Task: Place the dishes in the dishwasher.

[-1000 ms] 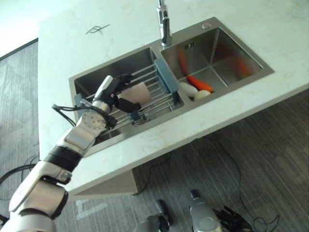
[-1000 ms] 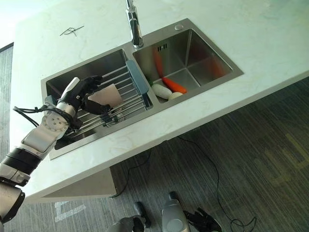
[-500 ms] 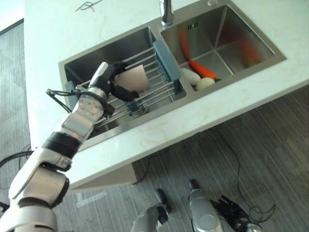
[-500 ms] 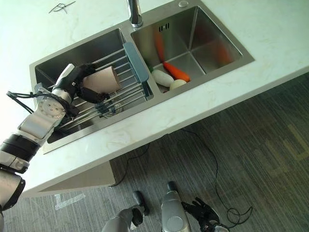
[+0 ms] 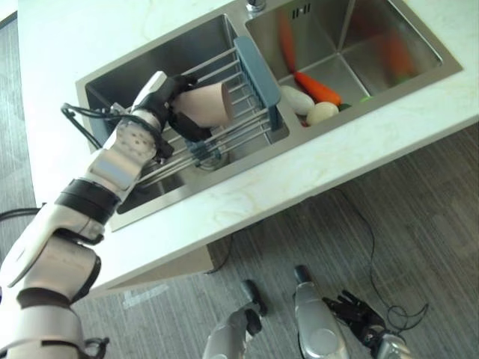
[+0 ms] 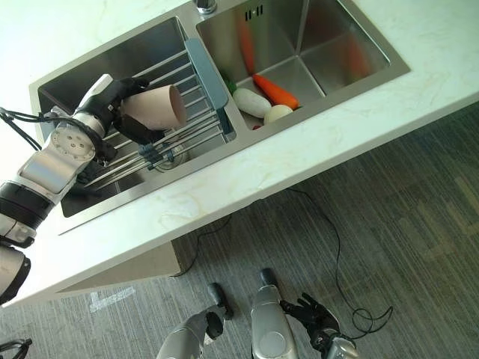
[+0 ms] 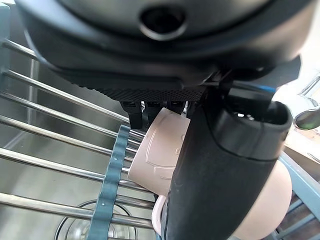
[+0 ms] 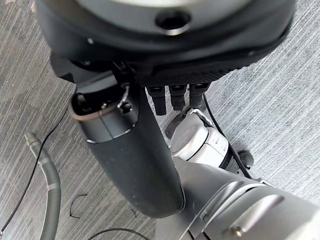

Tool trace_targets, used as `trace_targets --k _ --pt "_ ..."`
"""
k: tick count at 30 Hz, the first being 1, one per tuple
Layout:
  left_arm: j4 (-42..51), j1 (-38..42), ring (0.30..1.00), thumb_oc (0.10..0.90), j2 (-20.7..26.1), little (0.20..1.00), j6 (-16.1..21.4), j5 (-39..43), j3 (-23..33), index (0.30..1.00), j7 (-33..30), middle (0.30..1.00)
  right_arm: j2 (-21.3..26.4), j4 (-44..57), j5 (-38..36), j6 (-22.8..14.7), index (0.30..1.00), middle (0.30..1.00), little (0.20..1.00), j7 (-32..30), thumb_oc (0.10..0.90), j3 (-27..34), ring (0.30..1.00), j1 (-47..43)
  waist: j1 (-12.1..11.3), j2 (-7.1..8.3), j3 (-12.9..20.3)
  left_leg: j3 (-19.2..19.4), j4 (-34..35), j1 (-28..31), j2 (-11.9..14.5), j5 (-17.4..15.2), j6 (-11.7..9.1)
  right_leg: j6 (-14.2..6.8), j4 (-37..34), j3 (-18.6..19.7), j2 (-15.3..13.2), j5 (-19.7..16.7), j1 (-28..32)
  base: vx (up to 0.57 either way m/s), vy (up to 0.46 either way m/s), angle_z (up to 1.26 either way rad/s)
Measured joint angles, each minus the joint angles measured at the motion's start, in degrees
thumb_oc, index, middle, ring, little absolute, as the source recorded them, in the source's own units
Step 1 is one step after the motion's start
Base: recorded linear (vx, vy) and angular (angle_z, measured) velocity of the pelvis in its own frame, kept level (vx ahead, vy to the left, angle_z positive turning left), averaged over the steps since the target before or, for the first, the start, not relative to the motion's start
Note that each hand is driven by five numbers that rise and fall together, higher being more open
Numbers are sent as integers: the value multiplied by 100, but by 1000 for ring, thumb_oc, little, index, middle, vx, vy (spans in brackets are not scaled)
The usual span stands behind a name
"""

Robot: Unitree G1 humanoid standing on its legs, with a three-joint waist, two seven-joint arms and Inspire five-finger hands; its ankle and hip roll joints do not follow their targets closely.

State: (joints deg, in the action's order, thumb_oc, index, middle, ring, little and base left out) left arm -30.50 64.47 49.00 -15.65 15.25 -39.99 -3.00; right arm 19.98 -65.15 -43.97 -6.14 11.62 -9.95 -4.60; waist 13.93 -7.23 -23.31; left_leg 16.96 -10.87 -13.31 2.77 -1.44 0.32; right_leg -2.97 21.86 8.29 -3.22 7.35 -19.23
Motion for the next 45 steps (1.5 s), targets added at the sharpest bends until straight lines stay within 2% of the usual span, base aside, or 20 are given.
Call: trace_targets --k 1,2,3,4,6,11,17,22,26,28,33,35,37,40,43,44,45 --pt "2 32 900 800 20 900 1 -26 -56 900 4 900 1 2 -1 1 900 900 900 0 800 0 900 -11 3 0 0 2 0 0 0 3 -1 0 7 1 0 0 -9 0 0 0" --pt "3 32 799 733 25 799 1 -62 -58 799 13 799 1 4 -2 1 900 900 900 0 800 -1 900 -19 3 0 0 4 0 0 0 7 -1 1 14 3 0 -1 -7 0 0 0" --pt "6 46 516 544 45 516 0 -129 -82 516 57 516 2 3 -3 0 900 900 900 0 800 -1 900 -24 7 -1 0 4 0 0 1 10 -2 2 19 3 1 -1 -7 0 0 0" --pt "7 72 300 400 61 300 0 -212 -96 300 124 300 5 2 -3 0 900 900 900 0 800 -1 900 -26 10 -1 0 4 0 0 2 13 -3 3 21 3 1 -2 -8 0 0 0" --pt "11 269 300 400 160 300 41 -477 -500 300 228 300 11 -2 -15 0 900 900 900 0 800 -1 900 -35 9 -1 0 3 2 0 1 22 -4 6 28 3 2 -5 -11 0 0 0" --pt "518 416 300 400 430 300 311 -1073 -975 300 522 300 26 -33 -124 -10 900 900 900 -1 800 3 900 -48 -2 -6 1 -8 5 23 1 28 -3 7 22 -16 -2 -13 32 2 -1 1" --pt "1018 393 300 400 435 300 303 -1170 -1045 300 727 300 27 -42 -129 -18 900 900 900 -5 800 11 900 -50 -21 -11 6 -63 23 191 3 39 6 10 -24 -93 -16 -27 259 22 1 6" --pt "1168 390 300 400 605 300 442 -1169 -1018 300 437 300 16 -37 -130 -39 900 900 900 -11 800 99 900 -46 -65 -26 29 -105 26 278 6 59 6 28 -84 -135 -26 -39 385 13 0 5" --pt "1331 187 300 400 702 300 610 -1165 -675 300 96 300 -6 -210 -128 -35 900 900 900 -25 800 196 900 8 -199 -19 180 -225 66 271 15 123 3 43 -93 -285 -31 -48 432 42 -28 17" --pt "1327 -219 300 400 708 300 742 -1163 -312 300 -178 300 -100 -341 -127 -47 900 900 900 -43 800 259 900 54 -213 20 355 -328 137 413 19 150 -12 55 -177 -398 -33 -53 634 80 -42 20" --pt "1282 -1282 300 400 733 300 1030 -1207 412 300 -993 300 -456 -547 -114 -133 900 900 900 -88 800 287 900 461 -509 212 1164 -512 321 685 27 168 -81 141 -352 -616 -30 51 984 81 -43 22" --pt "1216 -1478 300 400 941 300 1177 -1229 627 300 -1389 300 -561 -736 -102 -156 900 900 900 -111 800 294 900 542 -683 293 1320 -647 327 768 19 170 -87 148 -406 -753 -41 55 1183 106 -90 33" --pt "1608 -2196 300 400 959 300 1331 -1339 1566 300 -1861 300 -584 -852 113 -138 900 900 900 -144 800 382 900 651 -974 365 1494 -837 308 805 8 172 -98 174 -453 -939 -56 96 1340 135 -95 39" --pt "2148 -3166 300 400 1000 300 1350 -1358 2430 300 -2072 300 -580 -946 354 -100 900 900 900 -152 800 399 900 703 -1142 402 1617 -974 292 853 2 158 -122 213 -485 -1079 -74 163 1461 55 -2 31" --pt "2592 -4582 300 400 968 300 1308 -1419 3402 300 -2346 300 -519 -955 673 -64 900 900 900 -150 800 399 900 726 -1488 357 1688 -1218 293 772 -19 210 -152 257 -433 -1330 -75 202 1561 -76 60 41" --pt "2724 -4933 300 400 769 300 1307 -1499 3610 300 -2383 300 -478 -899 751 -60 900 900 900 -155 800 398 900 828 -1632 333 1704 -1384 347 713 -104 277 -197 255 -430 -1531 -80 222 1608 -166 97 126" --pt "3002 -5250 300 400 294 300 1306 -1634 3831 300 -2410 300 -422 -793 782 -92 900 900 900 -160 800 393 900 1031 -1738 284 1731 -1651 744 681 -183 455 -248 259 -487 -2017 -199 234 1662 -211 149 243"
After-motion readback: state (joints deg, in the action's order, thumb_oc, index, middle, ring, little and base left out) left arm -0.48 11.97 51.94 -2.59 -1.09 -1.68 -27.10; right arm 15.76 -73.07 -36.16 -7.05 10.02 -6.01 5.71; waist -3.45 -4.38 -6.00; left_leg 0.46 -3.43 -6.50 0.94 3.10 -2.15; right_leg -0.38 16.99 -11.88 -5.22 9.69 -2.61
